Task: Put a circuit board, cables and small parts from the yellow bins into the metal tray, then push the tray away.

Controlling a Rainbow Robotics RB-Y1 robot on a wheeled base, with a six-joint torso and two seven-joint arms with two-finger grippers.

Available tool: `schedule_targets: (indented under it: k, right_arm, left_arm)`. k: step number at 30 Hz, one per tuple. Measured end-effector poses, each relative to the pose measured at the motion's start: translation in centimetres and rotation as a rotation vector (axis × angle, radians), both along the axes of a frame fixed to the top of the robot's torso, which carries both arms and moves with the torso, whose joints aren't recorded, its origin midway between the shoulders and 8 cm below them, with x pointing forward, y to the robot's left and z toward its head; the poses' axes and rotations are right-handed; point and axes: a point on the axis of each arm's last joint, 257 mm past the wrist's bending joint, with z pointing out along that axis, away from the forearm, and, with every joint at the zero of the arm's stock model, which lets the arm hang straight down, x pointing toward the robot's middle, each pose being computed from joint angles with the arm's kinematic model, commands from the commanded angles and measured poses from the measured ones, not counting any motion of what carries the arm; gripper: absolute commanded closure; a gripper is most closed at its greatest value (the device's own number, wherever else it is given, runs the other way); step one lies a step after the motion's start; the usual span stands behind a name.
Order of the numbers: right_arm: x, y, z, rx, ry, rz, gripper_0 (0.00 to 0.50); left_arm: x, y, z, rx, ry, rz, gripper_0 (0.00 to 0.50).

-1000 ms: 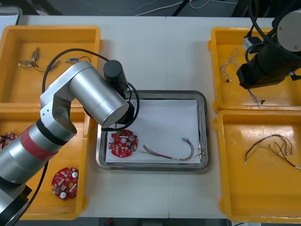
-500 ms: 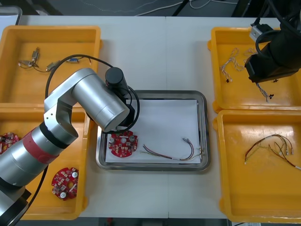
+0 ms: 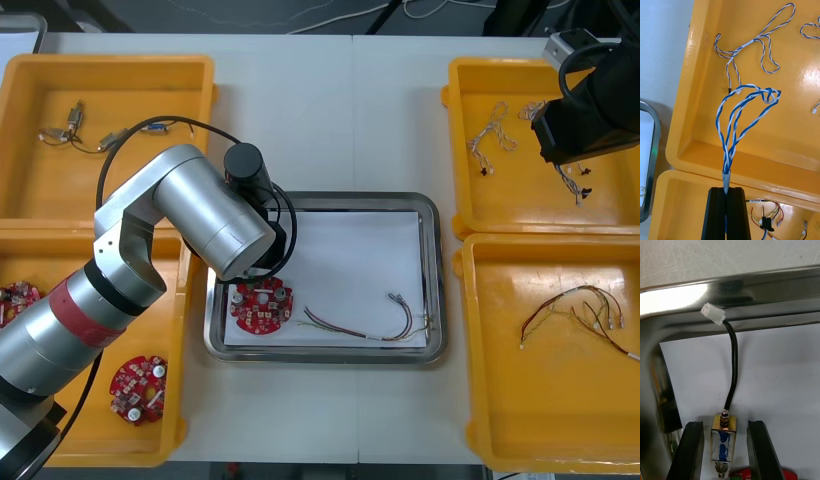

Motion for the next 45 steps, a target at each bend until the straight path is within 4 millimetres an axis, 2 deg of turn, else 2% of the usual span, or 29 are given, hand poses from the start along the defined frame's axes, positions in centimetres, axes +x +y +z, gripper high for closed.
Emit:
schedule_targets:
  k: [1, 3, 5, 9, 14, 22, 32, 40, 45]
  right_arm:
    - [0.0, 0.0, 0.0, -0.001, 0.001, -0.001, 0.5]
    - [-0.1, -0.1, -0.2, -0.004, 0.004, 0.003, 0.5]
    - [-0.2, -0.2, -0.4, -0.018, 0.006, 0.027, 0.5]
    - [-0.5, -0.3, -0.6, -0.034, 0.004, 0.05, 0.5]
    - [-0.8, 0.0, -0.7, -0.027, 0.011, 0.063, 0.5]
    - [-1.0, 0.6, -0.5, -0.026, 0.004, 0.085, 0.5]
    - [-2.0, 2.0, 0.0, -0.049, -0.04, 0.146, 0.5]
    - [-2.9, 4.6, -0.1, -0.098, -0.072, 0.238, 0.5]
    - [-3.4, 6.7, -0.5, -0.119, -0.097, 0.308, 0.5]
  left_arm:
    - [0.0, 0.0, 0.0, 0.0, 0.0, 0.0, 0.111]
    - [0.0, 0.0, 0.0, -0.001, -0.001, 0.0, 0.051]
    - [0.0, -0.1, 0.1, -0.001, -0.002, -0.002, 0.026]
    - [-0.2, -0.4, 0.4, -0.008, -0.004, -0.01, 0.022]
    - [-1.4, -1.0, 1.5, -0.021, 0.016, -0.023, 0.011]
    - [-3.0, -1.1, 4.4, -0.052, 0.03, -0.024, 0.0]
    - [-4.2, 0.1, 8.1, -0.102, 0.047, 0.002, 0.0]
    - [-2.5, 1.2, 12.2, -0.169, -0.005, 0.046, 0.0]
    - [-1.3, 2.5, 13.1, -0.193, -0.008, 0.096, 0.0]
